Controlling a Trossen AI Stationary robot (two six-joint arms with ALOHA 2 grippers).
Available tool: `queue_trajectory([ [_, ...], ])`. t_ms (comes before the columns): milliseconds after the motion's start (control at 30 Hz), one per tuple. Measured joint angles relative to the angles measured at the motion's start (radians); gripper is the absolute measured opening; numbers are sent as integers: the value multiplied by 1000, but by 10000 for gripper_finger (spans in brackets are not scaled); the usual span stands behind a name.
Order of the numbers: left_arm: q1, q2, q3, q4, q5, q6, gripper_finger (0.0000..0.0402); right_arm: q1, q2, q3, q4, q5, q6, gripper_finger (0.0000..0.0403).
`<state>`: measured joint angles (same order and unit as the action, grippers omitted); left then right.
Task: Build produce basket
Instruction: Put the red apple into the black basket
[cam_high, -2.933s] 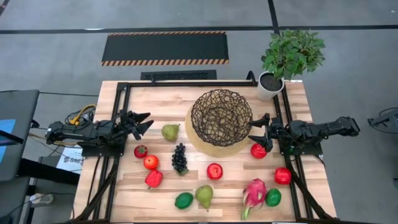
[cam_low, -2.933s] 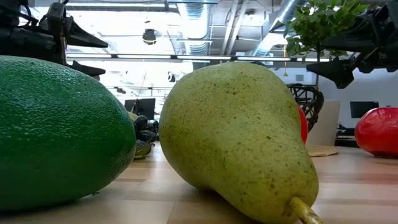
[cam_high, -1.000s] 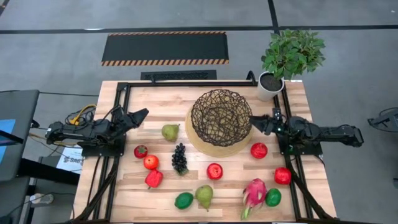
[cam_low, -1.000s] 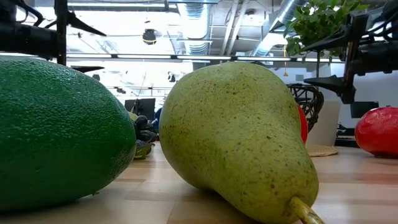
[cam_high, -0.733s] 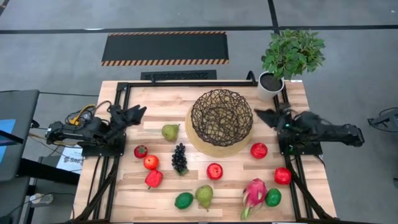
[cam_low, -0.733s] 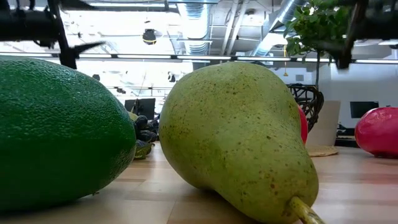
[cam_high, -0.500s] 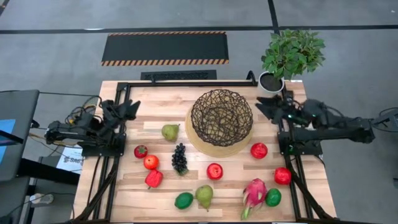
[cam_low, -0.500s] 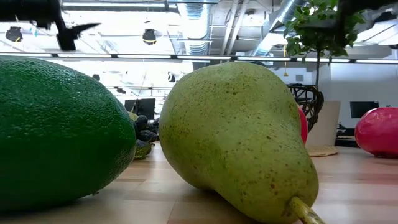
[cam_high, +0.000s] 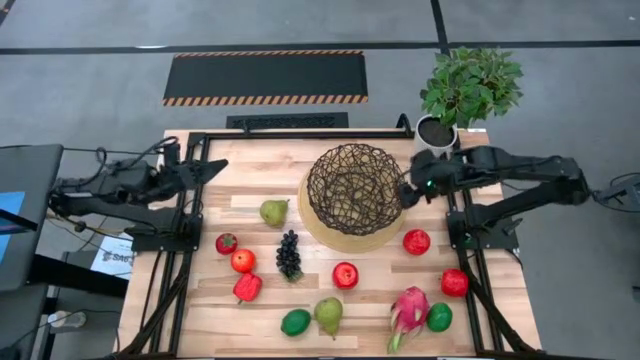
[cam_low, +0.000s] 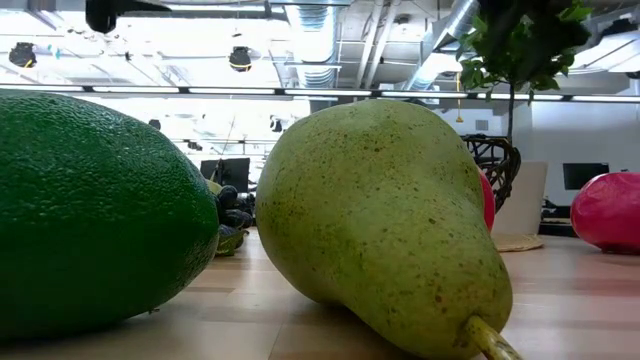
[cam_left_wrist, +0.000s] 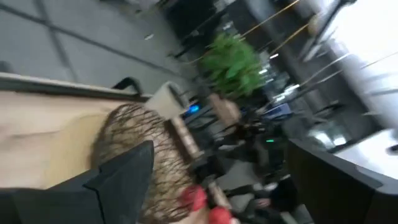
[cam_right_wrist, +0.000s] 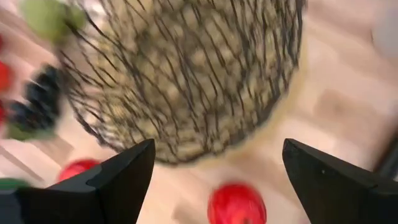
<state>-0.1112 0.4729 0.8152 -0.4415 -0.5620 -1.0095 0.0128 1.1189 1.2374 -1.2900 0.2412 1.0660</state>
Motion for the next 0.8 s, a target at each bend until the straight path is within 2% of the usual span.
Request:
queue_trajectory([
  [167,0,94,47,-11,33,-7,345,166,29,-60,-91,-32,245,372],
  [400,0,141,48,-10,58,-8,345,329,28,-204,-67,-130,500,372],
  [600,0,143,48,-9,52,-15,345,373,32,-310,72,-170,561,372],
  [800,0,143,48,-10,48,-16,345,365,27,-407,97,-177,605,372],
])
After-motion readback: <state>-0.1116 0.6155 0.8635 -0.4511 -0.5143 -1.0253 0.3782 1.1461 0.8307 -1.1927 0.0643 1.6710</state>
